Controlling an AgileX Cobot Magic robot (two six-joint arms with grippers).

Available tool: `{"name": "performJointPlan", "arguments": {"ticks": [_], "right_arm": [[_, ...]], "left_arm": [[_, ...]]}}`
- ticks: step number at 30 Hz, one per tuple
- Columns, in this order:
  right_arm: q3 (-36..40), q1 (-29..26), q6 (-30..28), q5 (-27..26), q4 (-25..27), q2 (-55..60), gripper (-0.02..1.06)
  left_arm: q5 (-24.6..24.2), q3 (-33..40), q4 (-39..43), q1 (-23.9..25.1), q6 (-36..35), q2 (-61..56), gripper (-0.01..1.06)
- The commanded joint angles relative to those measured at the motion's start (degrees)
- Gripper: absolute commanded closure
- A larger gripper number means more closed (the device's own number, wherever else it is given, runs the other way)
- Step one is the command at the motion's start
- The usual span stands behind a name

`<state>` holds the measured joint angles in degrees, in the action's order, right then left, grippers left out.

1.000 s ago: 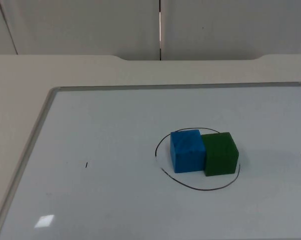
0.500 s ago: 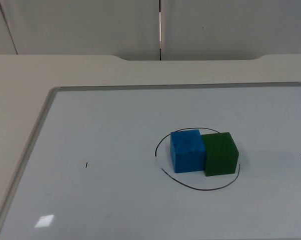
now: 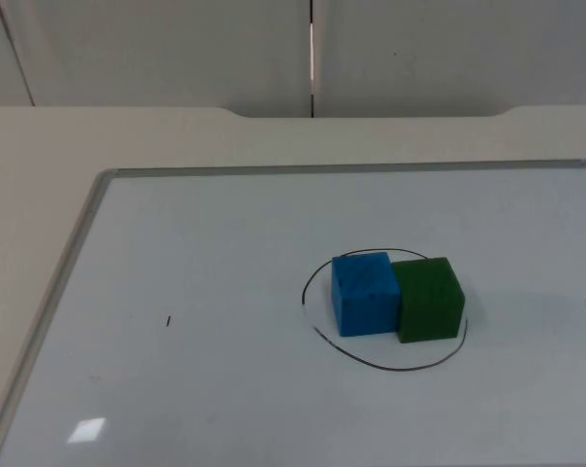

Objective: Push the two cubes into the marked area.

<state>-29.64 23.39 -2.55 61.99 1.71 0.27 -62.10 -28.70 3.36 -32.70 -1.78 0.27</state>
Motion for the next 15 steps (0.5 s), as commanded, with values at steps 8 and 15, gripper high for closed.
{"name": "performJointPlan", "arguments": {"ticks": [8,15], "right_arm": [[0.08,-0.24,0.24,-0.12,-0.32,-0.27,1.05],[0.08,-0.24,0.23,-0.25,-0.18,-0.27,1.05]], "left_arm": [[0.4,0.31,-0.05,0.16,-0.04,-0.27,0.38],[0.4,0.31,-0.15,0.16,-0.04,-0.27,0.1]]}}
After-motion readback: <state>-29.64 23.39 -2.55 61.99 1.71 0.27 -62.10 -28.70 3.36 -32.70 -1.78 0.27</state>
